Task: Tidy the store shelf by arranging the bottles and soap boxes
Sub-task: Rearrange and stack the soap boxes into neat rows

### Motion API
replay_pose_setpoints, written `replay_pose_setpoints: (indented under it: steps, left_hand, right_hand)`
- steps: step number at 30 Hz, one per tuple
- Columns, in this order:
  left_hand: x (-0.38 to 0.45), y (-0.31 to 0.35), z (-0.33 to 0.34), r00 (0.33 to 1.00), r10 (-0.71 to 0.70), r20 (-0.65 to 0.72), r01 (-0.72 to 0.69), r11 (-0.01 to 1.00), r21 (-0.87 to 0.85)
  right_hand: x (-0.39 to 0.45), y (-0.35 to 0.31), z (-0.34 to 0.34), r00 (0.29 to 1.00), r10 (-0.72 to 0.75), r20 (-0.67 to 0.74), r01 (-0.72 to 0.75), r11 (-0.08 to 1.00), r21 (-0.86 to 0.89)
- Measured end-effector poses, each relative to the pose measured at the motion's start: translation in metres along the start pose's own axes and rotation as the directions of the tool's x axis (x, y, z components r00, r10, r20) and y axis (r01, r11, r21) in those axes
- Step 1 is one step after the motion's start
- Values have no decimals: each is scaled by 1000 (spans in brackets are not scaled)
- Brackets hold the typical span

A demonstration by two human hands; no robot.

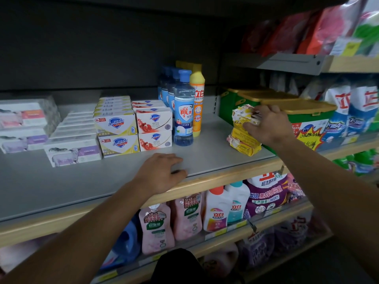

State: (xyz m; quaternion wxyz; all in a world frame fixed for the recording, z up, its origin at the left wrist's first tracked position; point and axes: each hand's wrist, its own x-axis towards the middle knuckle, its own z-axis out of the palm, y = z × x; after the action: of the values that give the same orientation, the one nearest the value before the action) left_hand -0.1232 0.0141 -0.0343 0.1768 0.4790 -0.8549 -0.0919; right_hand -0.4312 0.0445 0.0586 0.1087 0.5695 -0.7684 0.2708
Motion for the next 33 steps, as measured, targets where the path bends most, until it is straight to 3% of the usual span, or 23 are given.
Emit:
replay_pose_setpoints:
  steps: [7, 10, 13, 15, 17, 24, 30, 33]
  left_hand:
    - [1, 0, 0, 1000, 6, -6, -6, 1000, 4]
    - [0, -1, -2, 1000, 18, -21, -18, 1000, -24]
    - [-6, -4, -13, 997, -21, -80, 1, 970, -242]
    - [-15, -11, -27, 987, -98, -130, 30, 897, -442]
    - [-27, -27, -44, 966, -149, -212, 20, 858, -513]
    - [-100, -128, -110, 834, -356, -422, 139, 875, -464]
    - [-148, -235, -152, 710, -564, -422, 412, 819, -401]
    - [-163, -275, -163, 704, -595, -388, 558, 801, -215]
  right_hand:
    - [-2, -3, -2, 1000, -10, 7, 10, 999, -33]
    - [-9, -17, -6, 989, -102, -103, 98, 994, -38]
    - [-25, -57, -6, 951, -250, -181, 271, 957, 104]
    - [-39, -95, 1, 933, -316, -172, 349, 911, 219]
    - [-55, -136, 14, 916, -375, -143, 401, 860, 314]
    - [-93, -271, 70, 825, -565, -12, 490, 704, 515]
    - [-98, -370, 109, 752, -658, 35, 534, 640, 552]
    - [-88, -414, 125, 731, -679, 68, 552, 647, 525]
